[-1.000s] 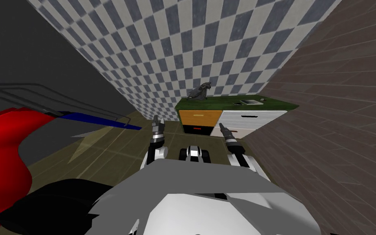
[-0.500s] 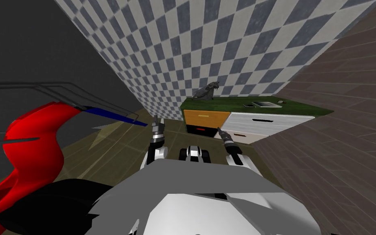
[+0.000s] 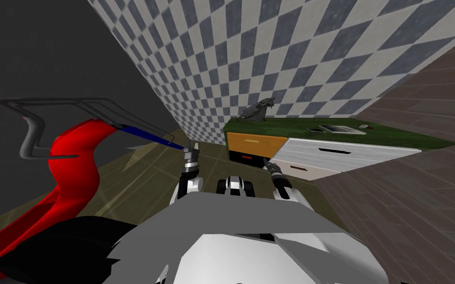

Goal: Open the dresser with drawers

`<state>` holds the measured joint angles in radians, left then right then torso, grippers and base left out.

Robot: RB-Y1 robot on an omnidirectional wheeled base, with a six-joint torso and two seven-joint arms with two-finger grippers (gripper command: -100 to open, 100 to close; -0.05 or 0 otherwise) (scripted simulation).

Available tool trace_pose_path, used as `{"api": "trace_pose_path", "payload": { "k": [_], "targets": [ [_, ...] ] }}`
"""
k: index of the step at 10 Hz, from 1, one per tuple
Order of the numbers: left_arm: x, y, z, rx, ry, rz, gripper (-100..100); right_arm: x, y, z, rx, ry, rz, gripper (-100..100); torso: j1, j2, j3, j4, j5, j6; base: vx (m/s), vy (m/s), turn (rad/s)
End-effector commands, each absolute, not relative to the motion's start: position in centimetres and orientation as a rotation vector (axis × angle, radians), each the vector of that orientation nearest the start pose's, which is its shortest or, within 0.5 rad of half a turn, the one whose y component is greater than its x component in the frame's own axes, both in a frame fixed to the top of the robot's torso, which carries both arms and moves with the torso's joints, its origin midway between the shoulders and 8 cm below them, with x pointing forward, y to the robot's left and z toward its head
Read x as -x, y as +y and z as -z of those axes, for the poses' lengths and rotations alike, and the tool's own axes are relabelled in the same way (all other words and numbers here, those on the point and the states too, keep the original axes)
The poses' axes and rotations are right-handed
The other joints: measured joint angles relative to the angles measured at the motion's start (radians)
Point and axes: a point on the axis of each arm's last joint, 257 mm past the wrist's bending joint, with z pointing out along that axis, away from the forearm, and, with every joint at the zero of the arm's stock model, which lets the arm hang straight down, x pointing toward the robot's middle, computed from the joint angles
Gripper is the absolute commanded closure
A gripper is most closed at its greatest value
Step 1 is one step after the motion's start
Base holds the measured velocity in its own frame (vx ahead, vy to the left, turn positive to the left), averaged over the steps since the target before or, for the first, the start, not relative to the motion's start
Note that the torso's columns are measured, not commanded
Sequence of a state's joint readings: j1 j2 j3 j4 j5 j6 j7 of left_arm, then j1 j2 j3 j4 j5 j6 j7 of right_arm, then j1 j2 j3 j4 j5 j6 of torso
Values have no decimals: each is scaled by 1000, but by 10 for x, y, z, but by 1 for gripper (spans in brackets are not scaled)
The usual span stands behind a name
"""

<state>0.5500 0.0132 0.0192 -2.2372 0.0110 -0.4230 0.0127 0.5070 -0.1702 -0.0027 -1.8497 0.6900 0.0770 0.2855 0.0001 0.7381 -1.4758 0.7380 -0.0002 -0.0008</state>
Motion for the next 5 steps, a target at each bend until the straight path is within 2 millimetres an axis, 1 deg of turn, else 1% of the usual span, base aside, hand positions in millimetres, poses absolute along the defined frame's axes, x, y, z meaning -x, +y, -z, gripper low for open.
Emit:
{"api": "trace_pose_path", "payload": {
  "k": [1, 2, 3, 4, 5],
  "targets": [
    [-357, 297, 27, 793, 721, 1242, 0, -374, -360, 346, -469, 1834, -5, -100, 0, 0, 0, 0, 0, 1, 21, 51, 259],
    [-357, 297, 27, 793, 721, 1242, 0, -372, -367, 350, -478, 1846, 30, -100, 1, -1, -1, 0, 0, 0, 23, 43, 130],
    [-357, 297, 27, 793, 721, 1242, 0, -365, -375, 367, -447, 1894, 102, -100, 0, -1, -1, 0, 0, 1, 26, 46, 242],
    [-357, 297, 27, 793, 721, 1242, 0, -362, -381, 369, -446, 1905, 136, -100, 0, 0, 0, 0, 0, 0, 17, 34, 155],
    [-357, 297, 27, 793, 721, 1242, 0, -355, -392, 381, -420, 1943, 214, -100, -1, 0, 0, 0, 0, 1, 25, 46, 264]
  ]
}}
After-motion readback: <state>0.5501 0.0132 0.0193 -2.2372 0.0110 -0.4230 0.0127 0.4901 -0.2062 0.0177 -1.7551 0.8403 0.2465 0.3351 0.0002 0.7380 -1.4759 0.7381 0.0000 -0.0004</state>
